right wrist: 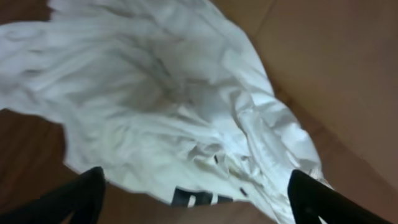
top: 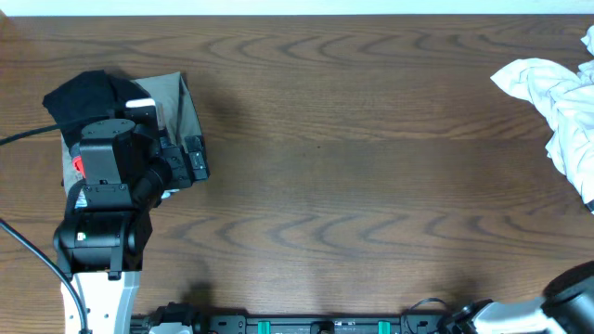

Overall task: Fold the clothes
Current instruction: 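Reach the right gripper to the crumpled white T-shirt and grasp it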

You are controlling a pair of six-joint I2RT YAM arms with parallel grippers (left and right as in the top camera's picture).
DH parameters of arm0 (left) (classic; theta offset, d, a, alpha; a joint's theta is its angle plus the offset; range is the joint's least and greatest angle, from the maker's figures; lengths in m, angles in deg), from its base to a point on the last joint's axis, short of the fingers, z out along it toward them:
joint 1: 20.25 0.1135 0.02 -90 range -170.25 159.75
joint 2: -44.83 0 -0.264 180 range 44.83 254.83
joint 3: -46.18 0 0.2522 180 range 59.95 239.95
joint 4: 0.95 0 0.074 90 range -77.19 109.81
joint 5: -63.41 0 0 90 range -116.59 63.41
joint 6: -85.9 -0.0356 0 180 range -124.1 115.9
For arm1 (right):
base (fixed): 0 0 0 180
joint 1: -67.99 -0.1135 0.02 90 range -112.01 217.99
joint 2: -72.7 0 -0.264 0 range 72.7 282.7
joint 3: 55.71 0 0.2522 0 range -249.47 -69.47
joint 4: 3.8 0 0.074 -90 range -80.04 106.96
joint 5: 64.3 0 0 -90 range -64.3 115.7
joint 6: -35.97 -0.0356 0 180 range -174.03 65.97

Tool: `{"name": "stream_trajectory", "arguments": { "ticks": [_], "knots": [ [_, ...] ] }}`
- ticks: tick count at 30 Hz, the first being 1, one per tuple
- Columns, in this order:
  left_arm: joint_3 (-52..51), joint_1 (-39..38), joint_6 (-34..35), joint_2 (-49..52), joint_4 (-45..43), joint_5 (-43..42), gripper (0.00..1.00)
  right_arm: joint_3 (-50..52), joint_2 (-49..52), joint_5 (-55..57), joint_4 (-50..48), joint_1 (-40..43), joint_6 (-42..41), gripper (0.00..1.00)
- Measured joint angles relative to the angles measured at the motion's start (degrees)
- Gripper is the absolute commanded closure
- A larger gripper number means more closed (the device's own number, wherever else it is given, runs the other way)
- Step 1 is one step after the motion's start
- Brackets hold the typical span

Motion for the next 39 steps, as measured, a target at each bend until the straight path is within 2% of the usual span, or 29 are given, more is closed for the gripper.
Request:
{"name": "stream_trajectory", "arguments": {
  "ticks": [5,13,24,26,27,30,31,39],
  "knots": [
    [0.00,0.00,-0.02,0.00,0.00,0.00,0.02,0.00,7.13,-3.54,-3.78,3.21,0.37,0.12],
    [0.00,0.00,-0.02,0.00,0.00,0.00,0.02,0.00,12.81,-5.25,-11.02,3.76,1.49,0.12],
    [0.00,0.00,-0.02,0.09,-0.02,0.00,0.02,0.00,20.00,-5.38,-16.59,3.74,3.34,0.27],
    [0.00,0.00,-0.02,0.35,-0.02,0.00,0.02,0.00,20.94,-5.40,-17.00,3.65,3.67,0.37],
    [0.00,0.00,-0.02,0.61,-0.02,0.00,0.02,0.00,21.42,-5.38,-17.14,3.58,3.76,0.47],
    [0.00,0.00,0.00,1.20,-0.02,0.00,0.02,0.00,22.36,-5.55,-17.25,3.45,4.26,0.88],
    [0.00,0.00,-0.02,1.38,-0.02,0.00,0.02,0.00,22.67,-5.57,-17.25,3.26,4.17,0.98],
    [0.00,0.00,-0.02,1.66,-0.31,0.00,0.02,0.00,20.50,-6.10,-16.26,0.04,4.17,0.99]
  ]
}}
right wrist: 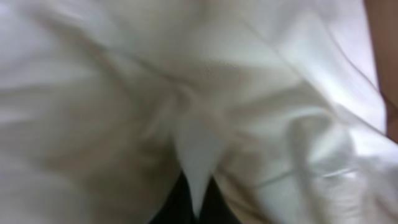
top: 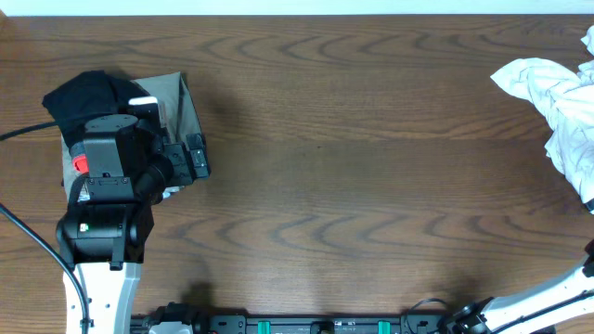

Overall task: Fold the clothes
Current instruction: 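Reach the right gripper to the crumpled white T-shirt and grasp it, then pull the white T-shirt toward center and grasp it with the left gripper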

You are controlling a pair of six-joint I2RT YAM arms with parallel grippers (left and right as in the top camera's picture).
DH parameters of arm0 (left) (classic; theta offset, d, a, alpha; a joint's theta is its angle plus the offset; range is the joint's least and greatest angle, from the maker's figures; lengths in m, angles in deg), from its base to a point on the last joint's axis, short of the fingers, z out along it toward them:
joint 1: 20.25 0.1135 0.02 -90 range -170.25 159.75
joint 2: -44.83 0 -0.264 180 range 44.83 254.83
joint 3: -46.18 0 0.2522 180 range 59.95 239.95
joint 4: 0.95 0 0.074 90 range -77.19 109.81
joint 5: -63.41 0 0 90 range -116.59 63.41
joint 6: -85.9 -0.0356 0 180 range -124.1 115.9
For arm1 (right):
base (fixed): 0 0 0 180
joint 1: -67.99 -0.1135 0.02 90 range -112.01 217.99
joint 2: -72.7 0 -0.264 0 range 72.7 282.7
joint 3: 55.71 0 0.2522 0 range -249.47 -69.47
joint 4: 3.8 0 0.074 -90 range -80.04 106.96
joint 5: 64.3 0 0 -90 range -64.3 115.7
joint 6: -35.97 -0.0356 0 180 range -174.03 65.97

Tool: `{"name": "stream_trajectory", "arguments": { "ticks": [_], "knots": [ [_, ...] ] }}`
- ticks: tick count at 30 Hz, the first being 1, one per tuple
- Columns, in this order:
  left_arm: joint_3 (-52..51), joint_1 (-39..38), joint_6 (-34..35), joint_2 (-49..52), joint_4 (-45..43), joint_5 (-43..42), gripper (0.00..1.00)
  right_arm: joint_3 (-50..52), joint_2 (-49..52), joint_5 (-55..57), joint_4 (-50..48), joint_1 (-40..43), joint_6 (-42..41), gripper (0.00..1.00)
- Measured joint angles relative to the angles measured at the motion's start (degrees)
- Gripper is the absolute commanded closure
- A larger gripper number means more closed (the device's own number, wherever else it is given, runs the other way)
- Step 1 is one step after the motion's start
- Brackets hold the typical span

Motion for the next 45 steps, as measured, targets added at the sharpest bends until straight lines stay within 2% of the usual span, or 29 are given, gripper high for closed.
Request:
{"name": "stream_trajectory", "arguments": {
  "ticks": [3,7,13,17,23,29,33,39,45],
  "knots": [
    [0.00,0.00,0.00,0.00,-0.28,0.00,0.02,0.00,-5.35,-1.07,1.25,-3.32,0.04,0.99],
    [0.00,0.02,0.00,0.00,-0.28,0.00,0.02,-0.13,-18.21,-5.31,3.02,-11.04,0.42,0.99],
    [0.00,0.04,0.00,0.00,-0.31,0.00,0.02,-1.99,-34.47,-10.88,11.37,-31.52,1.64,0.97],
    [0.00,0.04,0.00,0.02,-0.31,0.00,0.02,-2.21,-35.43,-12.46,19.47,-47.08,2.67,0.89],
    [0.00,0.04,0.00,0.02,-0.98,0.00,0.02,-1.60,-28.00,-9.27,25.51,-61.29,4.35,0.92],
    [0.00,0.04,0.00,0.02,-1.66,0.00,0.02,-1.27,-24.72,-0.13,24.17,-64.85,4.55,0.66],
    [0.00,0.04,0.00,0.04,-1.79,0.00,0.02,-1.27,-24.81,4.35,22.29,-63.39,3.32,0.66],
    [0.00,0.04,0.00,0.07,-1.79,0.00,0.02,-1.29,-24.00,7.30,24.50,-61.09,0.20,0.67],
    [0.00,0.04,0.00,0.59,-1.79,0.00,0.02,-1.29,-16.57,7.37,27.04,-61.51,-2.19,0.65]
  ]
}}
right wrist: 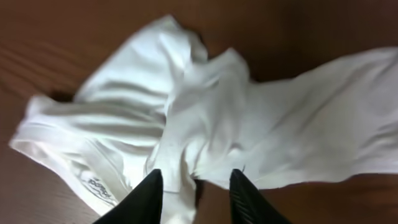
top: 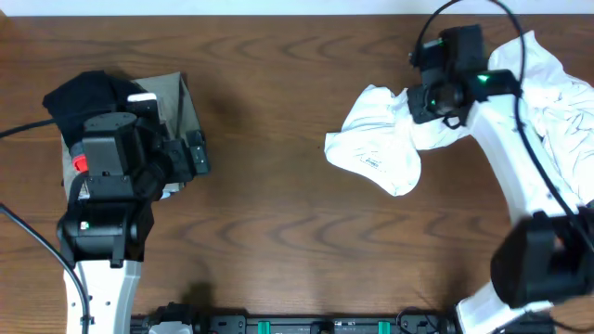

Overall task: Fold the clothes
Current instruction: 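Pull the white T-shirt toward center and grasp it with the left gripper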

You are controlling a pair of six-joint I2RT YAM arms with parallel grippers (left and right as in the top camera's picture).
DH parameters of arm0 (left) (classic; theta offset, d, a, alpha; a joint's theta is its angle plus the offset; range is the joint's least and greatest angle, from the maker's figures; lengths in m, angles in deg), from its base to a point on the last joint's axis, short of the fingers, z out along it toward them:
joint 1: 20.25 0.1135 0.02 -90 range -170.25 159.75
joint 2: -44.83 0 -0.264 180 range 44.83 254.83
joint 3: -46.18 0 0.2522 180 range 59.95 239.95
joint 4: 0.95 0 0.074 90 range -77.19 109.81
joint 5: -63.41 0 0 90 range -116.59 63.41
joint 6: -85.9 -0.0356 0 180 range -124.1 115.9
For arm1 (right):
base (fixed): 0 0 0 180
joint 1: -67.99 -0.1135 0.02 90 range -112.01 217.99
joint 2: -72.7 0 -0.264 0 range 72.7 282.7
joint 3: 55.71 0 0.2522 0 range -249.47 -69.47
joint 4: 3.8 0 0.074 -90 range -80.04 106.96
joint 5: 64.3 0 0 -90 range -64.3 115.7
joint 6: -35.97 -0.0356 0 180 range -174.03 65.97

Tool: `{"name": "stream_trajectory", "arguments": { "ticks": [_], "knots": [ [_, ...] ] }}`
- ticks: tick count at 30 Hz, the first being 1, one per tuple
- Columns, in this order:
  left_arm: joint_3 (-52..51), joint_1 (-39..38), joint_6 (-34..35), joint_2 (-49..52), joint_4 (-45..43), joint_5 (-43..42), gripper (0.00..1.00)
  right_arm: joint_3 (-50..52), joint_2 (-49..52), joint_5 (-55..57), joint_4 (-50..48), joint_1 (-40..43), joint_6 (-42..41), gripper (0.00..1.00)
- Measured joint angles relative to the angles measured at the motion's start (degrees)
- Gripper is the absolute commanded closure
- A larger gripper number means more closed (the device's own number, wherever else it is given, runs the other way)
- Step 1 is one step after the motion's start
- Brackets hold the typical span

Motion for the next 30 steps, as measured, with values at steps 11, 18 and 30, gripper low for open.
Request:
{"name": "stream_trajectory", "arguments": {
  "ticks": [11,18,30],
  "knots": [
    [0.00,0.00,0.00,3.23,0.00,0.00,0.02,0.02,9.68,-0.68,0.15,-1.79,-2.89,0.99],
    [0.00,0.00,0.00,3.52,-0.02,0.00,0.02,-0.17,9.92,-2.54,2.84,-1.84,-4.02,0.99],
    [0.00,0.00,0.11,4.39,-6.03,-6.67,0.02,-21.46,-11.89,-20.35,20.33,-8.90,1.49,0.99]
  ]
}}
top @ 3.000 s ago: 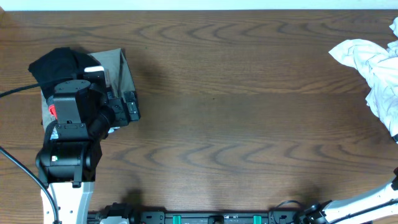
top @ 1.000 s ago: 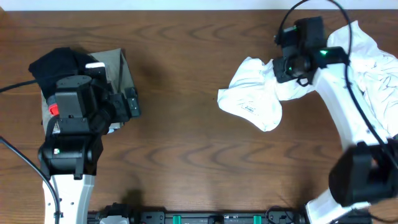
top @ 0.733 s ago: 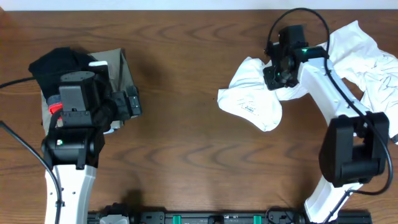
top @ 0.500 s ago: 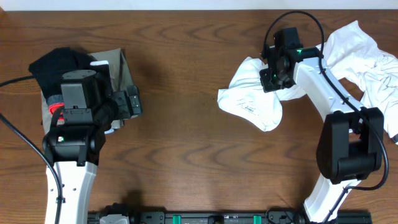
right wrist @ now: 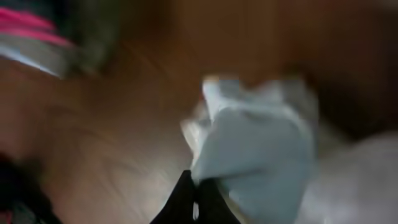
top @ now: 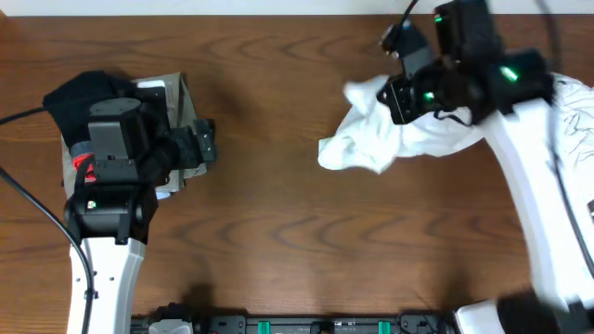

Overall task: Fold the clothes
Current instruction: 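Pull the white T-shirt toward center and grasp it with the left gripper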

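Observation:
A white garment (top: 364, 141) hangs bunched from my right gripper (top: 401, 98), right of the table's centre in the overhead view. Its rest trails right under the arm toward the table's right edge. In the blurred right wrist view my right gripper (right wrist: 196, 198) is shut on a fold of that white cloth (right wrist: 264, 146), and brown table shows beyond. My left gripper (top: 200, 145) hovers at the right edge of a stack of folded clothes (top: 88, 93), black and olive, at the far left. Its jaw state does not show.
More white cloth with thin markings (top: 577, 121) lies at the right edge. Bare brown table (top: 278, 213) spans the middle and front. A black cable (top: 28, 116) runs off the left edge near the left arm.
My right gripper has moved a little left and toward the far edge, and the white garment is now bunched up under it. The left arm has shifted slightly away from the front edge.
First my right gripper stood open above the crumpled white pile at the right edge. Then it was down in the white cloth. Later it was shut on a white garment spread toward the table's middle, and now holds it bunched farther left.

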You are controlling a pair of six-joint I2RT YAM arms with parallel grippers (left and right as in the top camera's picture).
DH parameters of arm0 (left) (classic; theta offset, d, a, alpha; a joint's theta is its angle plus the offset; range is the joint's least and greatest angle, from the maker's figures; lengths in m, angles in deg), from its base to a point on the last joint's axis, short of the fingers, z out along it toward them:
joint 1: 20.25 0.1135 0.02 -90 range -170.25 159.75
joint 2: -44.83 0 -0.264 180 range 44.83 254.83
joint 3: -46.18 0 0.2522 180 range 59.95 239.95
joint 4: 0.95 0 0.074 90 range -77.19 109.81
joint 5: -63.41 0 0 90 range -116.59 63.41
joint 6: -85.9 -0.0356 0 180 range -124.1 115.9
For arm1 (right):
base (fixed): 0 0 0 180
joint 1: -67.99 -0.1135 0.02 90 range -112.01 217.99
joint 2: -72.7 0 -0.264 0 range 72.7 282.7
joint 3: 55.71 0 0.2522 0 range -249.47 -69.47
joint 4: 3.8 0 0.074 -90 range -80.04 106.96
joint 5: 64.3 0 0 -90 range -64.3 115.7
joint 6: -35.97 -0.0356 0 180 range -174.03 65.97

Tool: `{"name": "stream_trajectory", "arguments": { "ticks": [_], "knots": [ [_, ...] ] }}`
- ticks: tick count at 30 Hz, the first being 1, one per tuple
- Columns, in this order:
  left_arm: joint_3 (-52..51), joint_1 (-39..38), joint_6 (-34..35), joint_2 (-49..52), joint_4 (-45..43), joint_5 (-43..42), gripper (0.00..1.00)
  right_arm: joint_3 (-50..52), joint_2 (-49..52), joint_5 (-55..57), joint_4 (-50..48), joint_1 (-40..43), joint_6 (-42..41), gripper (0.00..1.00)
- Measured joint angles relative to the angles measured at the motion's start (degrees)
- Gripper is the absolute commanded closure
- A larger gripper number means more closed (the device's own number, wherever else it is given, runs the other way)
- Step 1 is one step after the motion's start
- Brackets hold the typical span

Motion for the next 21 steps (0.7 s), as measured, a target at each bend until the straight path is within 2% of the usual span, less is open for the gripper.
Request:
{"name": "stream_trajectory", "arguments": {
  "ticks": [3,6,12,21],
  "knots": [
    [0.00,0.00,0.72,1.27,-1.40,-4.57,0.02,-1.64,-6.82,-1.57,-2.01,-2.99,0.98,0.99],
    [0.00,0.00,1.70,2.62,-2.56,-9.73,0.02,-1.99,-8.66,-2.21,-2.01,-4.50,1.44,0.99],
    [0.00,-1.77,2.75,5.01,-4.76,-20.94,0.02,-0.28,-2.40,-2.27,-1.77,-5.09,1.86,0.99],
    [0.00,-10.25,2.99,6.78,-5.31,-33.81,0.02,0.33,1.97,-2.43,-4.00,-5.09,1.88,0.99]
  ]
}}
